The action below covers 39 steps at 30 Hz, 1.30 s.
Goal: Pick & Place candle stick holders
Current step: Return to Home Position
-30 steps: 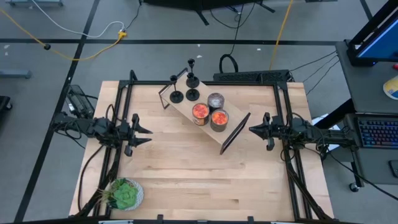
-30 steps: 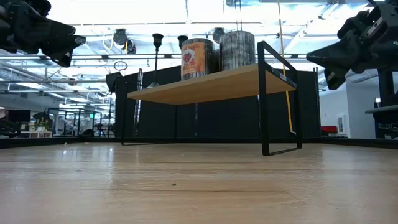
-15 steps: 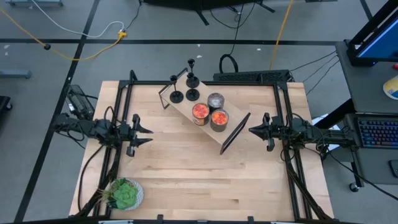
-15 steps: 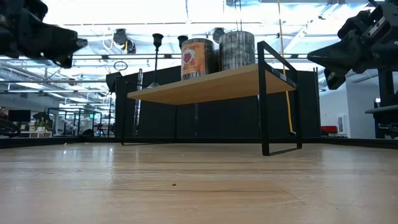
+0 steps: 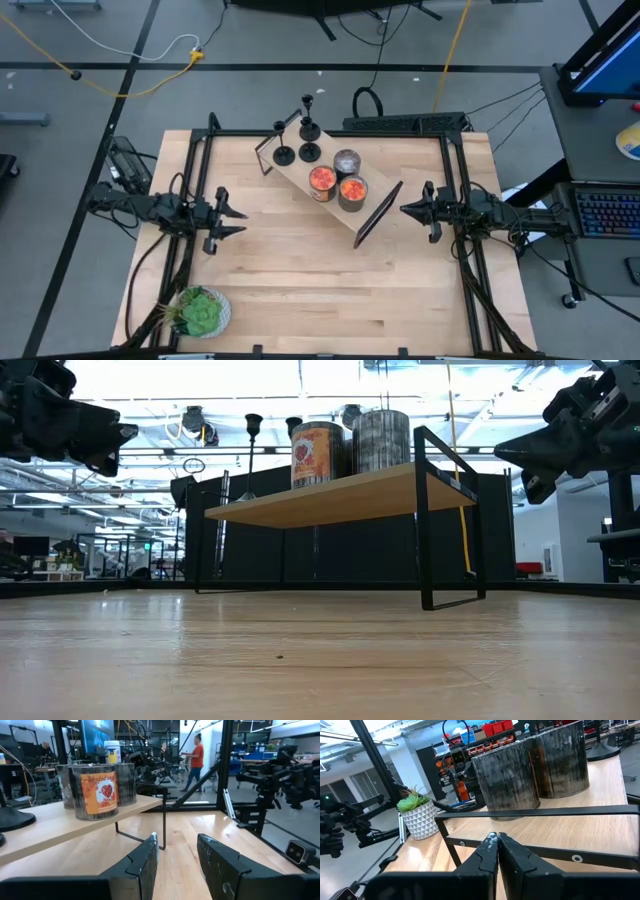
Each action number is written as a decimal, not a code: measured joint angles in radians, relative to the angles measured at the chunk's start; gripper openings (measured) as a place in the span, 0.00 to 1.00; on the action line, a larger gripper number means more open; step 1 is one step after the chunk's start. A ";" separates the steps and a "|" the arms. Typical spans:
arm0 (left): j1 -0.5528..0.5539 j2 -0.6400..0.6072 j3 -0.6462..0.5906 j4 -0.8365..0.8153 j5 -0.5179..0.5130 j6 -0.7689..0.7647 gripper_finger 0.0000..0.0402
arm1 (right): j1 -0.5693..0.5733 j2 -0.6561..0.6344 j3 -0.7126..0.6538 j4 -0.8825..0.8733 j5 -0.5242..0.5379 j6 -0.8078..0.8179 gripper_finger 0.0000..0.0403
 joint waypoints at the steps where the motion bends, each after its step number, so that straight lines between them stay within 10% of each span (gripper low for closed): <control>1: 0.000 0.000 0.000 -0.001 -0.001 -0.004 0.36 | 0.000 0.000 0.000 0.000 0.000 0.000 0.02; 39: 0.000 0.001 -0.001 0.023 -0.011 -0.022 0.36 | 0.000 0.000 0.000 0.119 0.000 -0.006 0.02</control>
